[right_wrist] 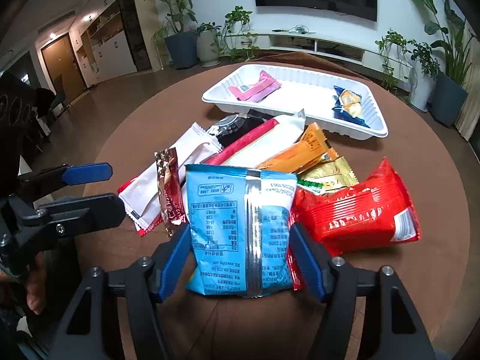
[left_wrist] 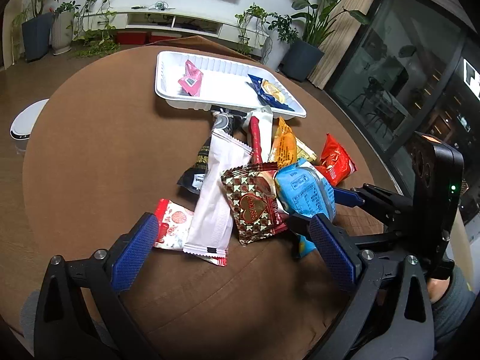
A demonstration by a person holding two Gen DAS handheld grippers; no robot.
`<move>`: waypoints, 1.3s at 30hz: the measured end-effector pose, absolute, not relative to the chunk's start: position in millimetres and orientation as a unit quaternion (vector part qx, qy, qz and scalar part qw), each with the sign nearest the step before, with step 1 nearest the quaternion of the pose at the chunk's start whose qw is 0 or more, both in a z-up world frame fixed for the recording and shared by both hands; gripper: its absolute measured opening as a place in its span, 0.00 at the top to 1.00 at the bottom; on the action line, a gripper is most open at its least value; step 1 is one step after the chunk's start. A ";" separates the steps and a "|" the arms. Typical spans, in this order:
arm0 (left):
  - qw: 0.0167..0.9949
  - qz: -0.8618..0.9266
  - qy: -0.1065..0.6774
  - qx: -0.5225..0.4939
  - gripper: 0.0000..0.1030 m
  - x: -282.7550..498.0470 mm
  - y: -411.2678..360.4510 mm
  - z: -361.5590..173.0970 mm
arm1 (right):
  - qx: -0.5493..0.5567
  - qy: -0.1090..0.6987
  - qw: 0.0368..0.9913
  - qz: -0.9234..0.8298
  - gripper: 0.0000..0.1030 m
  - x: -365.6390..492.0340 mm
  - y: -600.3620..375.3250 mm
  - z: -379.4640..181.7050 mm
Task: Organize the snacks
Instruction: 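Grasp the light-blue chip bag with the right gripper, then grasp the brown patterned wafer packet with the left gripper while the right gripper holds the chip bag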
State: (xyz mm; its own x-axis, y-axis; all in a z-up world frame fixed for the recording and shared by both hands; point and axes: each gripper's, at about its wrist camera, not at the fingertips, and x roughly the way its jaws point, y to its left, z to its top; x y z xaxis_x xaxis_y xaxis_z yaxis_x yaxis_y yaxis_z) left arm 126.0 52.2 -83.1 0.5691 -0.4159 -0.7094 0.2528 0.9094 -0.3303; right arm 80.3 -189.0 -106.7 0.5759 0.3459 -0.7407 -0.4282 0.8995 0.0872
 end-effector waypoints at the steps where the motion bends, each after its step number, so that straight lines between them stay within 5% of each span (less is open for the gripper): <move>1: 0.880 -0.191 0.425 -0.096 0.02 126.7 50.0 -83.8 | -0.056 0.406 0.885 0.220 0.39 79.8 -187.9 -107.6; 9: 0.874 -0.193 0.436 -0.092 0.02 131.1 35.0 -88.9 | -0.016 0.415 0.881 0.226 0.54 77.2 -202.5 -105.7; 16: 0.871 -0.193 0.442 -0.093 0.08 138.6 19.6 -90.0 | 0.045 0.402 0.887 0.222 0.55 63.5 -230.9 -94.7; 18: 0.865 -0.192 0.454 -0.099 0.23 143.2 17.7 -94.8 | 0.052 0.397 0.890 0.220 0.55 60.0 -236.1 -90.8; 21: 0.855 -0.189 0.471 -0.110 0.30 148.9 14.8 -104.5 | 0.058 0.391 0.892 0.219 0.55 56.3 -242.3 -88.2; 39: 0.860 -0.174 0.472 -0.085 0.35 143.7 20.7 -98.0 | 0.077 0.395 0.888 0.224 0.55 55.2 -251.8 -98.3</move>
